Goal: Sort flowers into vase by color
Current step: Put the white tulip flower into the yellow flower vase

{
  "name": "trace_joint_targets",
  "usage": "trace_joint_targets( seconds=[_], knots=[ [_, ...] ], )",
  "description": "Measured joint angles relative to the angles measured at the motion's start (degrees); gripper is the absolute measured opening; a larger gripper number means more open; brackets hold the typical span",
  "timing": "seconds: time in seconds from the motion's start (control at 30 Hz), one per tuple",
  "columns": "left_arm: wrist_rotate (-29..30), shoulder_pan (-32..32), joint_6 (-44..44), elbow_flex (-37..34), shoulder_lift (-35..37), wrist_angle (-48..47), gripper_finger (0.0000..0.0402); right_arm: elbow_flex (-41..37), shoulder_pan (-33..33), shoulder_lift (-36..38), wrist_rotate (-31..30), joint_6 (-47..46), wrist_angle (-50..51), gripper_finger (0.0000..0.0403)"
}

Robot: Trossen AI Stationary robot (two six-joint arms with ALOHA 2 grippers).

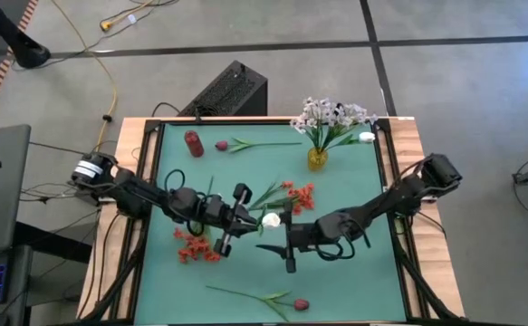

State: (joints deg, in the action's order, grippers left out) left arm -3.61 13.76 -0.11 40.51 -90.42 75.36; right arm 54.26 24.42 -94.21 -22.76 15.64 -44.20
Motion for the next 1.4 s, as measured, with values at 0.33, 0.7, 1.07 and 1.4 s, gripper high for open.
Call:
trace_joint_targets(
  seconds=[0.33,0.7,1.07,1.4],
  knots=[
    [-0.97,-0.06,1.00,0.00,0.01,0.52,0.0008,0.00,-1.67,0.91,-3.19,-2.07,-2.16,0.0162],
    [-0.27,-0.04,3.73,-0.17,0.01,1.16,0.0008,0.00,-3.16,0.91,-1.32,-6.62,-2.71,0.0115],
    [-0.12,0.00,4.62,-0.17,0.01,0.06,0.0055,-0.02,-2.06,0.91,-2.48,-7.05,-2.61,0.0017],
    [-0.45,-0.20,4.56,-0.31,0.91,-5.55,0.0204,-0.03,1.11,4.38,-14.76,-8.67,7.53,0.0016]
  ],
)
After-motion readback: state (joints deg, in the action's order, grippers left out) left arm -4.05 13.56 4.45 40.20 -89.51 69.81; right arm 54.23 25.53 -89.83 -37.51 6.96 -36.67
